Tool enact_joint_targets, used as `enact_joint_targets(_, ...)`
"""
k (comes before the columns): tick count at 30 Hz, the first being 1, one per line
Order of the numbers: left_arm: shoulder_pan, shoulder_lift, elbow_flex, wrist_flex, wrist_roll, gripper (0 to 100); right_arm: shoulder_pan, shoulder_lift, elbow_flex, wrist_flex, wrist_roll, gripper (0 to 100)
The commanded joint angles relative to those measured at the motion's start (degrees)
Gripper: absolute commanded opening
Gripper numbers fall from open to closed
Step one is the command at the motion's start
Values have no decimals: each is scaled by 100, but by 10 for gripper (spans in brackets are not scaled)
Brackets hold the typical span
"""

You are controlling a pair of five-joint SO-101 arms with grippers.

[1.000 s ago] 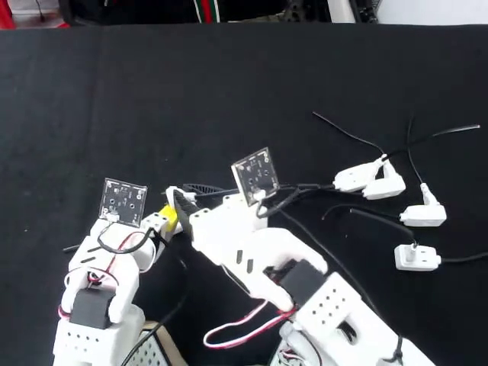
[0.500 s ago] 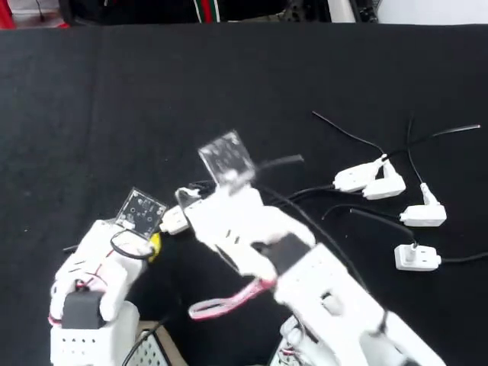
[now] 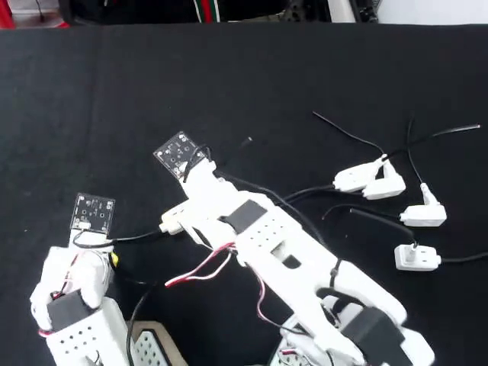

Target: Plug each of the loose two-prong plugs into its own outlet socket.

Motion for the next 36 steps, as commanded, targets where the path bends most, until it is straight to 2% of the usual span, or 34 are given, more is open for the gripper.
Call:
enact_joint_targets(1,-84,-18,-4,-18,-18,224,-44,84,-365,-18,132,11)
enact_joint_targets(15,-57,-18,57,-9,-9,224,360,919,-1103,-88,475,11)
enact_joint_targets(28,-66,-18,66,-9,-9,224,431,954,-1077,-158,475,11)
enact_joint_targets(36,-66,-18,66,-9,-9,224,334,1727,-1200,-440,422,11)
